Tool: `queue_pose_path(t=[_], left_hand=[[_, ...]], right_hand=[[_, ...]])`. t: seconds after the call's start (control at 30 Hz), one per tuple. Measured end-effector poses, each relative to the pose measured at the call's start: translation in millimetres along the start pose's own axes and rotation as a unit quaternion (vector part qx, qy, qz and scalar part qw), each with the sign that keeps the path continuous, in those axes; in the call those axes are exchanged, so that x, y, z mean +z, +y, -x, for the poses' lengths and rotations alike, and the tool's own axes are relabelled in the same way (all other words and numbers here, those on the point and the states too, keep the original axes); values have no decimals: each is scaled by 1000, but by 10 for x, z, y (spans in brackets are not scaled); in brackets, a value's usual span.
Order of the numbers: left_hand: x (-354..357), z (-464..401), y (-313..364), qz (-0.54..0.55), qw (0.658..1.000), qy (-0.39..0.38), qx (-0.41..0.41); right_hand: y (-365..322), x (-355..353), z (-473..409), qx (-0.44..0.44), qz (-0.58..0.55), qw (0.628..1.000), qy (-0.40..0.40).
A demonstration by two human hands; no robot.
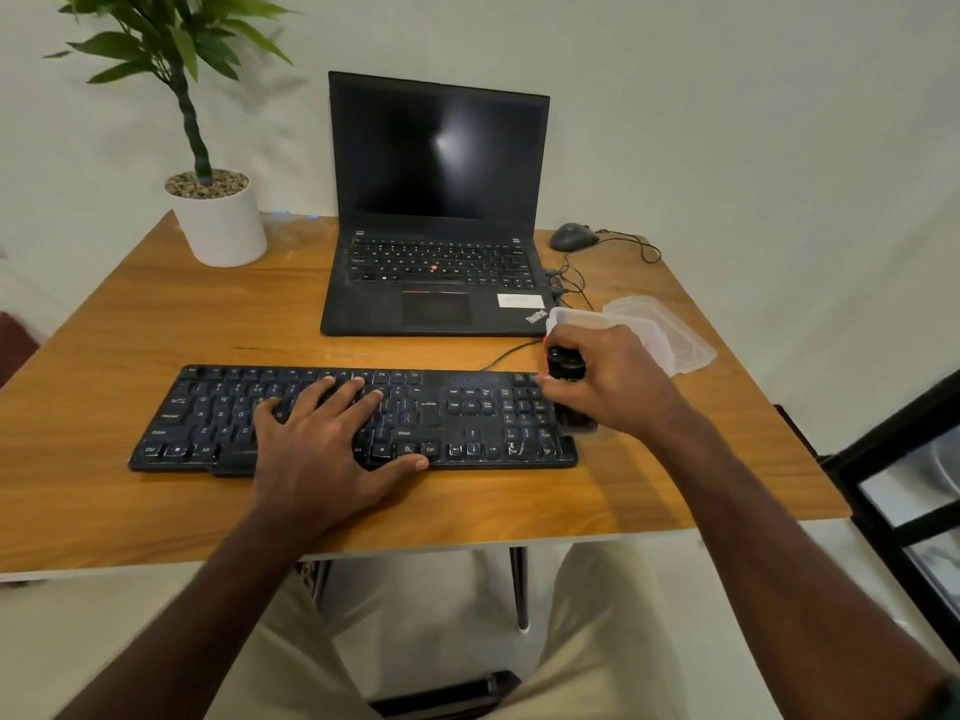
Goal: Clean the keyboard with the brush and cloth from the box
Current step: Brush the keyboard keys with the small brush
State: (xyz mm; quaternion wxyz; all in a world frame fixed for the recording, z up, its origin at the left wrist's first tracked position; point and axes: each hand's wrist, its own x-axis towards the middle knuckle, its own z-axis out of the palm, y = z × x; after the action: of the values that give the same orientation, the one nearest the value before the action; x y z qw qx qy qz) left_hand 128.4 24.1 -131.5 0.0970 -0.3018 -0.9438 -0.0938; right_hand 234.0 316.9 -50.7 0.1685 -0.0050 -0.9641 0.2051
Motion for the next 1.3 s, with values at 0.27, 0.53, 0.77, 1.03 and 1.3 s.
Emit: queue_pose_path(t=[0.27, 0.53, 0.77, 1.03, 1.3], left_hand=[[-9, 4, 7, 5, 1000, 3, 0], [-7, 4, 1, 9, 1000, 5, 2], [-11, 5, -1, 4, 1000, -2, -1], [-2, 6, -15, 10, 1000, 0, 2], [2, 5, -6, 6, 1000, -2, 0]], right_hand=[[-218, 314, -84, 6, -160, 987, 26], [-139, 54, -231, 13, 78, 990, -113], [-366, 379, -199, 0, -136, 991, -13], [-2, 13, -99, 3, 42, 997, -68], [61, 157, 9, 63, -118, 984, 116]])
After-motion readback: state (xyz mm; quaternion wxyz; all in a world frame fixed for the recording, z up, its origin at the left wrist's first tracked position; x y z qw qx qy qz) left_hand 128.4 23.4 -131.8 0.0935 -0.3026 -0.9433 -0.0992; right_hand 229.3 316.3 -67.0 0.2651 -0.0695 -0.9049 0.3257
